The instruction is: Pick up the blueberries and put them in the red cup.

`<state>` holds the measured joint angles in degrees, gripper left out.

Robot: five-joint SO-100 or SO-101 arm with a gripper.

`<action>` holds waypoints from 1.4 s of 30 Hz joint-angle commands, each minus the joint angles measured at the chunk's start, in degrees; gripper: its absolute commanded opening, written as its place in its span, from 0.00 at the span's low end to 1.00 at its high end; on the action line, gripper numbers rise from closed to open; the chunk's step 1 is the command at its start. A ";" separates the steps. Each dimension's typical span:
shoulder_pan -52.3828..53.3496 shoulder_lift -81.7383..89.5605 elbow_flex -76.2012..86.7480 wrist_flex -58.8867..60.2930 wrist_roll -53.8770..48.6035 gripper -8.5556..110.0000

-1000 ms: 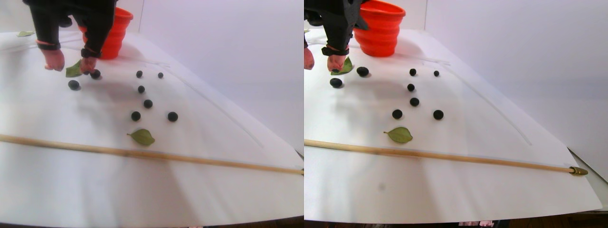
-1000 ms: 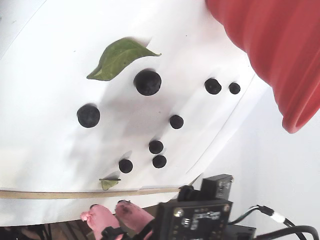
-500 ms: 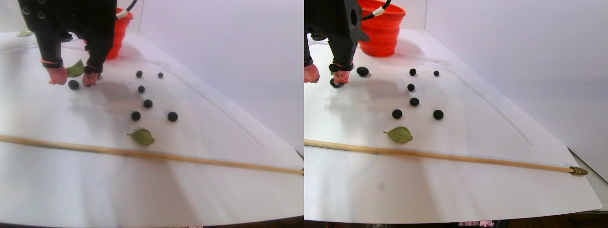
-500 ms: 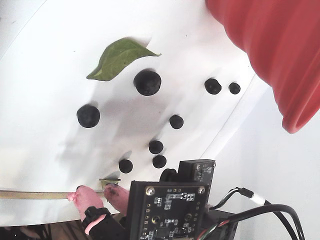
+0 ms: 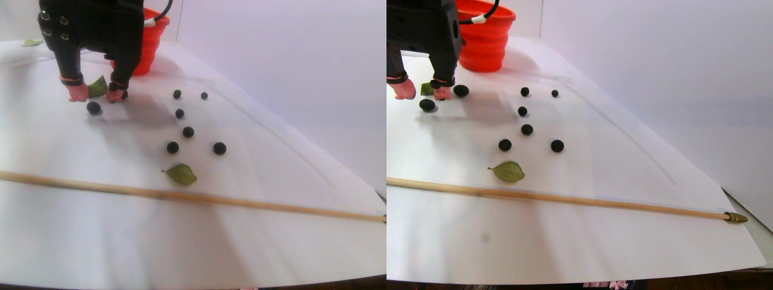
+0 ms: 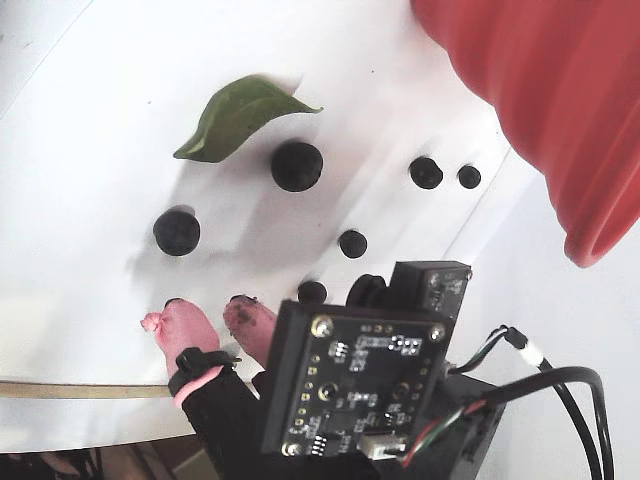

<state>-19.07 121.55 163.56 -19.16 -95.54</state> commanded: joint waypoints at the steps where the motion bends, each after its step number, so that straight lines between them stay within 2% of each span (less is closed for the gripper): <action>1: -0.79 -2.37 -1.23 -3.78 -0.88 0.22; 42: -2.64 -16.79 -5.71 -15.56 -2.11 0.21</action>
<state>-21.71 104.77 158.29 -32.87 -97.82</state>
